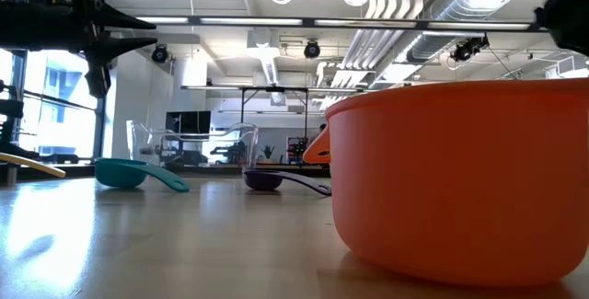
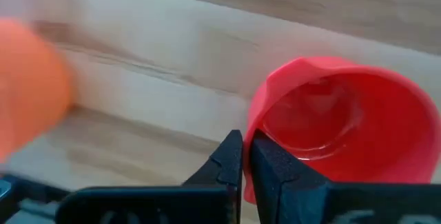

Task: Nest measuring cups in basket
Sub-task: Stack the red measuring cup on the orange measuring cup

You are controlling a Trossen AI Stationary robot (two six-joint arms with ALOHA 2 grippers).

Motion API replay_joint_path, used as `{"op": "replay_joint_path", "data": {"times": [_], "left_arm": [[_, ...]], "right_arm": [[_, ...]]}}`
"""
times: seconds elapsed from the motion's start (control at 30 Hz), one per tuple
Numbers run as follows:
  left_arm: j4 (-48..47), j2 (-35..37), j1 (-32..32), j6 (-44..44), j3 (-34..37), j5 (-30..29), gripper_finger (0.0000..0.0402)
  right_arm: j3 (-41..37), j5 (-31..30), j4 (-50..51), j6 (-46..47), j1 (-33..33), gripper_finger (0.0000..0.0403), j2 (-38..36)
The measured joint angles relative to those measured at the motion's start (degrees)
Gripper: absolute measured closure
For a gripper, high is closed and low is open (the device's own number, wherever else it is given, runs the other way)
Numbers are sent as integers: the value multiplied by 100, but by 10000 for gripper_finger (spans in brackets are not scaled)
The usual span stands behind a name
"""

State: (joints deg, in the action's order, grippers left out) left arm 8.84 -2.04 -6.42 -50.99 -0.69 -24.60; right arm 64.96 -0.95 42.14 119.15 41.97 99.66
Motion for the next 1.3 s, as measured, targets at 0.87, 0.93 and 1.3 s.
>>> {"op": "replay_joint_path", "data": {"times": [0.87, 0.93, 1.3], "left_arm": [[-1, 0, -2, -409, -2, 1472, 330], [-23, 1, -2, -539, -2, 1542, 330], [-343, 0, 0, -1137, -4, 1639, 330]], "right_arm": [[1704, -958, 348, -5503, -1505, 401, 2], [1807, -953, 346, -6222, -1592, 401, 2], [2376, -228, 295, -11086, -1763, 400, 2]]}}
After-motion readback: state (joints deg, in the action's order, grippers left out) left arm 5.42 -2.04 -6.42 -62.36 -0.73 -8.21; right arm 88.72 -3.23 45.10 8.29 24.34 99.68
